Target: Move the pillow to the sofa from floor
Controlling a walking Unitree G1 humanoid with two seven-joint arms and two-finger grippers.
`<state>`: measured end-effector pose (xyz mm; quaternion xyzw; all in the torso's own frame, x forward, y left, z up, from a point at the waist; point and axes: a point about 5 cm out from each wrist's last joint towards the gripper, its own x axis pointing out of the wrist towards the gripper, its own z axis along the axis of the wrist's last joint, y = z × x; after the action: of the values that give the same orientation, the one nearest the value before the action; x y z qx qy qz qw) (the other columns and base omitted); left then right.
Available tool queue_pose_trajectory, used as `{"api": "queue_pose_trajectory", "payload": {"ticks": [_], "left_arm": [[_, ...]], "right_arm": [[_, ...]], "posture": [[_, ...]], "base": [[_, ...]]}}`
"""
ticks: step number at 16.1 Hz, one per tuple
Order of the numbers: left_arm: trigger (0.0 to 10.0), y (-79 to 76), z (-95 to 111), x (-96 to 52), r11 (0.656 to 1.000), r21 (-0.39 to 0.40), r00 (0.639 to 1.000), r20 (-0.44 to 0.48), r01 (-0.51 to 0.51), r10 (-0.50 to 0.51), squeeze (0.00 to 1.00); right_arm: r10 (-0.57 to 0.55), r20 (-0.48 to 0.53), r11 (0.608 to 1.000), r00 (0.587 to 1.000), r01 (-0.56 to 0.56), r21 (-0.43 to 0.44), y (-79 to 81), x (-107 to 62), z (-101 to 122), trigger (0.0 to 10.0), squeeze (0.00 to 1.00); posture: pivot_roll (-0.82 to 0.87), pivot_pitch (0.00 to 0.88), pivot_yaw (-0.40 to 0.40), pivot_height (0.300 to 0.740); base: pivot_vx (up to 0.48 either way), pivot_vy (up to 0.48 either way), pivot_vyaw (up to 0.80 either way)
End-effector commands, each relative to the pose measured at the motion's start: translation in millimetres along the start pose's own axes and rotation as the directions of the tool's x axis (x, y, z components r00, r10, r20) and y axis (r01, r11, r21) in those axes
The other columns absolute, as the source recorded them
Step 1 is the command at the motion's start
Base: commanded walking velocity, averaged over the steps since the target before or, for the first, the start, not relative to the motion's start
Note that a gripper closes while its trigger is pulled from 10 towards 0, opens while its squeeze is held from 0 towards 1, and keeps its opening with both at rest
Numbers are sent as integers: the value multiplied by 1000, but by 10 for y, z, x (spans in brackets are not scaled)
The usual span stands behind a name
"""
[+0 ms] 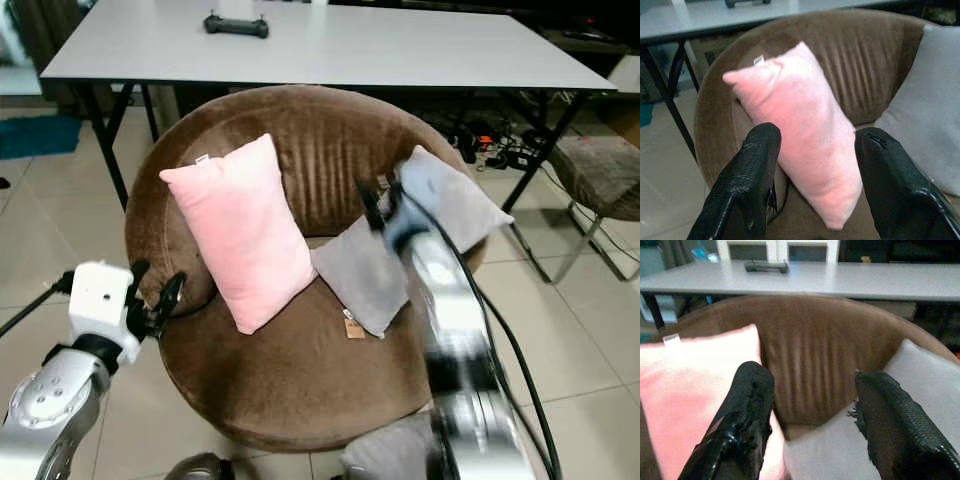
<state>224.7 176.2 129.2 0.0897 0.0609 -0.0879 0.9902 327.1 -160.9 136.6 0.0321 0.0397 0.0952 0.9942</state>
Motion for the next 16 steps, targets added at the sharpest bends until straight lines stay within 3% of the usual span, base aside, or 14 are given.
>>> {"api": "queue_pose_trajectory", "payload": {"ticks": [1, 6, 8, 12, 16], "left_arm": [[10000, 5, 14, 23, 1000, 9, 1000, 8, -8, 8, 149], [10000, 20, 38, 74, 1000, 15, 1000, 15, -10, 9, 153], [10000, 5, 16, 109, 1000, 12, 1000, 6, -5, 5, 153], [10000, -1, 8, 135, 1000, 6, 1000, 5, -3, 3, 149], [10000, 2, 17, 153, 1000, 6, 1000, 11, -1, 1, 145]], "right_arm": [[-11, -19, 1000, 1000, 11, 9, -3, -108, 4, 10000, 0], [-94, -123, 995, 988, 97, 22, -15, -543, -135, 10000, 0], [-93, -99, 995, 991, 91, -28, 13, -546, -117, 10000, 0], [-70, -134, 998, 989, 68, -15, 82, -573, -127, 10000, 0], [-79, -139, 997, 987, 77, -15, 69, -560, -120, 10000, 0]], "posture": [[60, 0, -31, 740], [50, 0, -15, 740], [44, 0, -10, 740], [46, 0, -16, 740], [43, 0, -18, 740]], "base": [[0, 0, 0], [0, 0, 0], [0, 0, 0], [0, 0, 0], [-262, 0, 0]]}}
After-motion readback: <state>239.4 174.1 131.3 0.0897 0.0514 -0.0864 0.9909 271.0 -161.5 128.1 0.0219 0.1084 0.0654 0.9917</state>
